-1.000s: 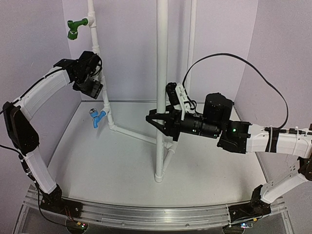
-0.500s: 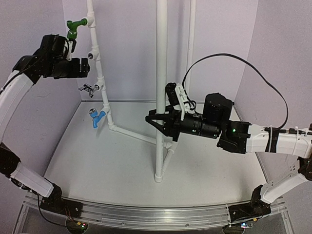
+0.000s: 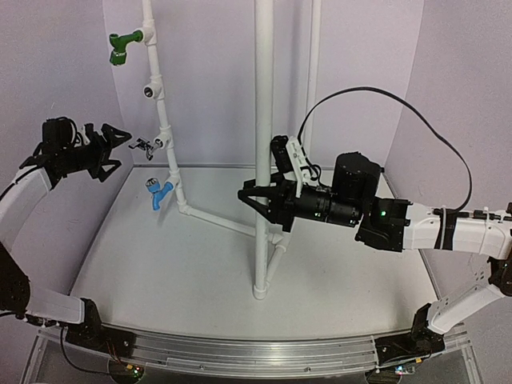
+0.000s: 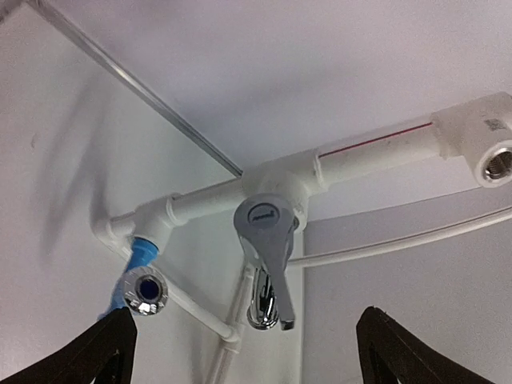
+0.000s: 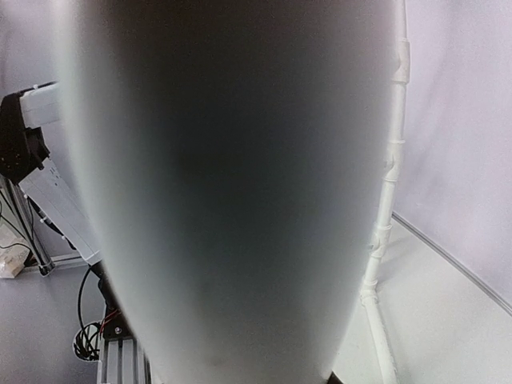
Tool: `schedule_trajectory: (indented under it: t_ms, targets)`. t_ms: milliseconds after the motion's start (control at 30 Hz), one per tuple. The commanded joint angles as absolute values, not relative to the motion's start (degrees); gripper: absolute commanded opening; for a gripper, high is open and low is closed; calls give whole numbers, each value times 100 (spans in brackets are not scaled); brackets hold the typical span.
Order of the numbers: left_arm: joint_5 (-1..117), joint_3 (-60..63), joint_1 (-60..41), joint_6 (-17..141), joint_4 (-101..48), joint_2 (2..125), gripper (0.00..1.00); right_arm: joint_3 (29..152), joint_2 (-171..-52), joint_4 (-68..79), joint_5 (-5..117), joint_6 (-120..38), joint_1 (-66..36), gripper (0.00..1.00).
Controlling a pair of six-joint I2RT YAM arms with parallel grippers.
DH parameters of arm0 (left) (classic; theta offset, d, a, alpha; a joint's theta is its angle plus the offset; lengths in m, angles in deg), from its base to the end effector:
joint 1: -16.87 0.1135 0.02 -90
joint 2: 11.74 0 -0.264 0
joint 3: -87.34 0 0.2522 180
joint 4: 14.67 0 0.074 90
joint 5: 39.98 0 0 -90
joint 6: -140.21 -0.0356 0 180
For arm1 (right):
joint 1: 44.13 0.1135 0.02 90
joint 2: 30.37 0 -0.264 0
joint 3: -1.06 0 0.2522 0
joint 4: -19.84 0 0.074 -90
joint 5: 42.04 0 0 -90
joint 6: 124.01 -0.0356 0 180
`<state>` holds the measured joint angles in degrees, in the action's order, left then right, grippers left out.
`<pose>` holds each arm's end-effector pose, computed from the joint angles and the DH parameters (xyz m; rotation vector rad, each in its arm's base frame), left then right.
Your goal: Install the water faucets
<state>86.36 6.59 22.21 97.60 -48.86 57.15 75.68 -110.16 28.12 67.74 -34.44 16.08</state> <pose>0.2675 0.0038 0.3726 -0.4929 1.9831 -1.0914 0.1544 0.2939 0.3564 -1.0515 1.2391 1.0924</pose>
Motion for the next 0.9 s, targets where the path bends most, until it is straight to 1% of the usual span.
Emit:
schedule_trajectory:
  t_ms: [0, 67, 100, 133, 233, 300, 400, 433, 533, 600, 667, 867]
  targets:
    - [10058, 897, 2210, 11244, -2519, 5813, 100, 7802, -11073, 2849, 7301, -4513, 1724, 0]
    - [10108, 1018, 2206, 11433, -2174, 5991, 98, 7806, -11073, 2851, 7308, -4498, 1722, 0]
    - [10113, 1062, 2198, 11509, -2070, 6088, 94, 7816, -11082, 2857, 7312, -4492, 1722, 0]
    - [10087, 1068, 2178, 11518, -2061, 6203, 91, 7823, -11091, 2857, 7318, -4491, 1722, 0]
    - [9884, 1002, 2030, 11384, -2154, 6404, 87, 7822, -11114, 2870, 7331, -4503, 1726, 0]
    - [9756, 859, 1911, 11227, -2333, 6549, 87, 7805, -11112, 2877, 7327, -4508, 1723, 0]
    - [9551, 641, 1740, 11029, -2585, 6752, 92, 7804, -11089, 2884, 7304, -4500, 1722, 0]
    - [9520, 605, 1714, 10982, -2592, 6786, 91, 7802, -11081, 2884, 7297, -4500, 1722, 0]
    - [9409, 478, 1472, 10893, -2591, 6967, 80, 7802, -11070, 2881, 7276, -4484, 1726, 0]
    - [9234, 410, 1386, 10754, -2701, 7007, 68, 7802, -11071, 2881, 7269, -4482, 1727, 0]
    - [9046, 363, 1334, 10553, -2872, 7005, 59, 7807, -11070, 2884, 7260, -4485, 1726, 0]
    - [8545, 136, 1240, 9988, -3466, 7001, 39, 7793, -11069, 2883, 7255, -4493, 1722, 0]
